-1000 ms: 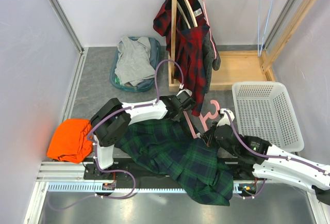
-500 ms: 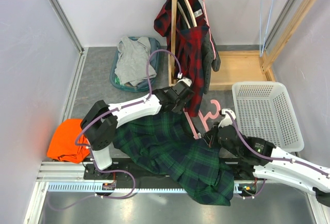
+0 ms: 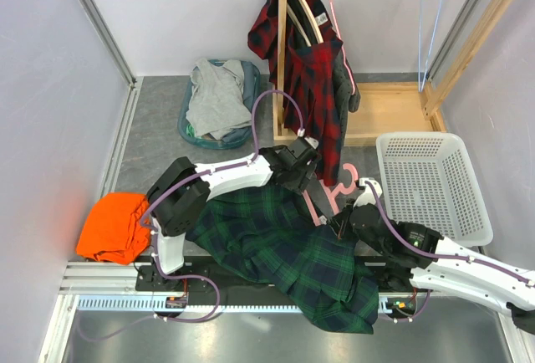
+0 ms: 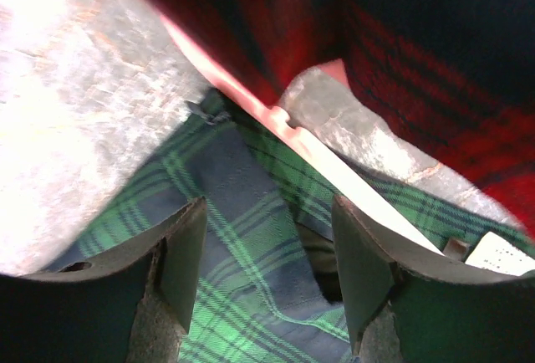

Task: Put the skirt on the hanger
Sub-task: Hang the skirt on the hanger.

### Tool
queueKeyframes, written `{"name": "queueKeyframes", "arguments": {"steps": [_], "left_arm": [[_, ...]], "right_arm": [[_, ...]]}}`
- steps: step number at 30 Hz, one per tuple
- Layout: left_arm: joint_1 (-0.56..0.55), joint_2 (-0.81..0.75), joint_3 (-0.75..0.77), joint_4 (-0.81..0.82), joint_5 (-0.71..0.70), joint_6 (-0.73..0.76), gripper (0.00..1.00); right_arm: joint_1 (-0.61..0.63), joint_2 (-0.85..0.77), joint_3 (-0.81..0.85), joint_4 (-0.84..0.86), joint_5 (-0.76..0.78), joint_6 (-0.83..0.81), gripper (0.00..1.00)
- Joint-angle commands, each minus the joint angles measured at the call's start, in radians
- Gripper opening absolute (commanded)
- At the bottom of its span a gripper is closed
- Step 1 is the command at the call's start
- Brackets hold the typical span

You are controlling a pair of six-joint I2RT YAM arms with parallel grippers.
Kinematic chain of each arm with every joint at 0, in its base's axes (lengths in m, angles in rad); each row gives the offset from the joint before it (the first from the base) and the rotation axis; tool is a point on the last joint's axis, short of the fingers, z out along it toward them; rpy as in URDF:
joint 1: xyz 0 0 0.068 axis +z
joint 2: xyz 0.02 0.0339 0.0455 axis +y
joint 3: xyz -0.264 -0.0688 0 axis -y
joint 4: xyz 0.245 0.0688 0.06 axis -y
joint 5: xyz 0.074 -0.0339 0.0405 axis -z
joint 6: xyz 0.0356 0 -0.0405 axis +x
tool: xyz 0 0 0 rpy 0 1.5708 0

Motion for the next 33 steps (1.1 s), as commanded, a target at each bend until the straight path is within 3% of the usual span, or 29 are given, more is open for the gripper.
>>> {"name": "queueKeyframes", "arguments": {"steps": [1,5,8,12,13,20,33], "left_arm": [[-0.020,0.035,0.006,0.013,0.040,0.044,0.65],[-0.037,0.075,0.029,-0.030,0.023,0.052,0.56],[-0.043,0.084,0.030,-0.065,-0.016,0.052,0.42],[-0.043,0.073,0.029,-0.102,-0.107,0.041,0.14],[-0.043,0.070,0.030,-0.110,-0.125,0.036,0.02],[-0.015,-0.002,0.047,-0.159,-0.239,-0.023,0.02],[0.121,-0.155,0.046,-0.143,-0.195,-0.007,0.02]], "right_arm": [[0.003,-0.011,-0.006,0.009,0.010,0.025,0.00],[0.003,-0.007,-0.001,0.001,0.014,0.027,0.00],[0.002,-0.005,0.002,-0.001,0.016,0.028,0.00],[0.002,-0.006,0.007,-0.002,0.017,0.025,0.00],[0.002,-0.005,0.008,-0.005,0.019,0.024,0.00],[0.003,-0.029,0.043,-0.005,0.016,-0.028,0.00],[0.003,-0.145,0.103,0.065,-0.096,-0.217,0.00]]}}
